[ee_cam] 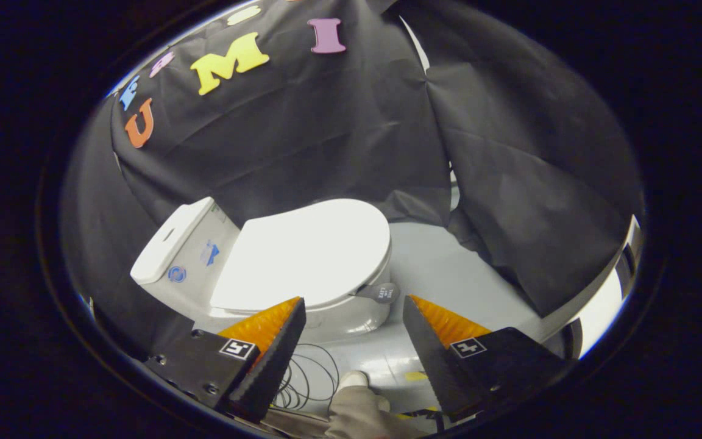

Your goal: Open the toilet lid.

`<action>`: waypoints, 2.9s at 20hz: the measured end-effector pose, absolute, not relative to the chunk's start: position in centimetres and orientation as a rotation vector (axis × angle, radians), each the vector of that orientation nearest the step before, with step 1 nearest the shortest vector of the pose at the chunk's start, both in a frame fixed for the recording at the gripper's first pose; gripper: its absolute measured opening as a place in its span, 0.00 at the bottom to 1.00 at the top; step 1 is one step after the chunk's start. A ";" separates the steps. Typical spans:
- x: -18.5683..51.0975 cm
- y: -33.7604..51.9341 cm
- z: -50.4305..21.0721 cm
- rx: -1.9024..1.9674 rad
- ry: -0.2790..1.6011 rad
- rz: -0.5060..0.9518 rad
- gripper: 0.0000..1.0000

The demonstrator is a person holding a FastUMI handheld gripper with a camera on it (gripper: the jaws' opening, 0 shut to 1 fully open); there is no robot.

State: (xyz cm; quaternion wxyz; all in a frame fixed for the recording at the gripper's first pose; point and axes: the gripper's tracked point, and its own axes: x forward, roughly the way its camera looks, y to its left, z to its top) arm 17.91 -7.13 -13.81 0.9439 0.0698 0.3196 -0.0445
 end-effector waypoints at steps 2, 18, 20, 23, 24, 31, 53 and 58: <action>19.2 -7.9 -15.0 0.179 0.712 -0.082 1.00; 25.0 -12.6 -23.7 0.478 0.958 -0.118 0.97; 25.6 -12.6 -24.5 0.508 0.966 -0.107 0.96; 26.2 -12.7 -25.5 0.536 0.969 -0.094 0.92; 26.4 -12.6 -25.6 0.545 0.971 -0.083 0.89; 27.7 -11.2 -27.3 0.656 0.959 -0.012 0.69; 28.5 -10.3 -23.1 0.940 0.822 0.061 0.06; 28.4 -9.9 -21.1 0.924 0.792 0.086 0.05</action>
